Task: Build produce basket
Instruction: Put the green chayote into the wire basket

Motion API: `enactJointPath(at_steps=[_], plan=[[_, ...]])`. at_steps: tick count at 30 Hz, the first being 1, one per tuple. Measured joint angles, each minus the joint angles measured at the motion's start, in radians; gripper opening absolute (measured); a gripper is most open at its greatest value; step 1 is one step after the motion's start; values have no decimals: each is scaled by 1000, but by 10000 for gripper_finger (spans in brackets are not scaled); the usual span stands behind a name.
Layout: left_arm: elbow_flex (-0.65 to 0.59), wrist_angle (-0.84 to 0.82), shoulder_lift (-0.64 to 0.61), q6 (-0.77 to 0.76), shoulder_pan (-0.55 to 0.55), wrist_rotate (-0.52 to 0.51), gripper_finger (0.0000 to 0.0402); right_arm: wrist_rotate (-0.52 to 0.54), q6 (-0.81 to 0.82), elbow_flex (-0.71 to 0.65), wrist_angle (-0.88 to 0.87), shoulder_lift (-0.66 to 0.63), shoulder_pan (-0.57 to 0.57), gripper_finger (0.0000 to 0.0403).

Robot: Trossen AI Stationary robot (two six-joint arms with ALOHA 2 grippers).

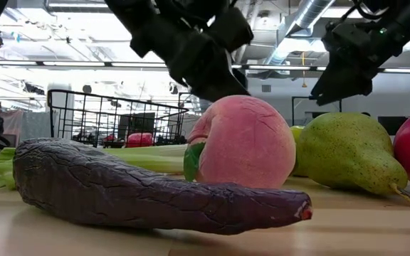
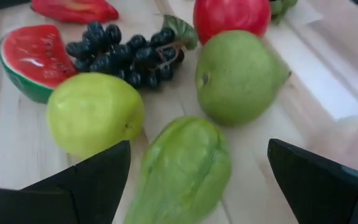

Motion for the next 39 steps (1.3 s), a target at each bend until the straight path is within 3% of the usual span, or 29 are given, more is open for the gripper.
enactJointPath(at_steps=[15,30,39], plan=[[0,-3,91,25,9,5,360,0,1,0,9,84,8,255],[0,-24,103,-41,9,-37,233,-1,2,0,6,83,8,255],[36,-61,101,-157,9,-47,223,-1,0,0,6,83,8,255]])
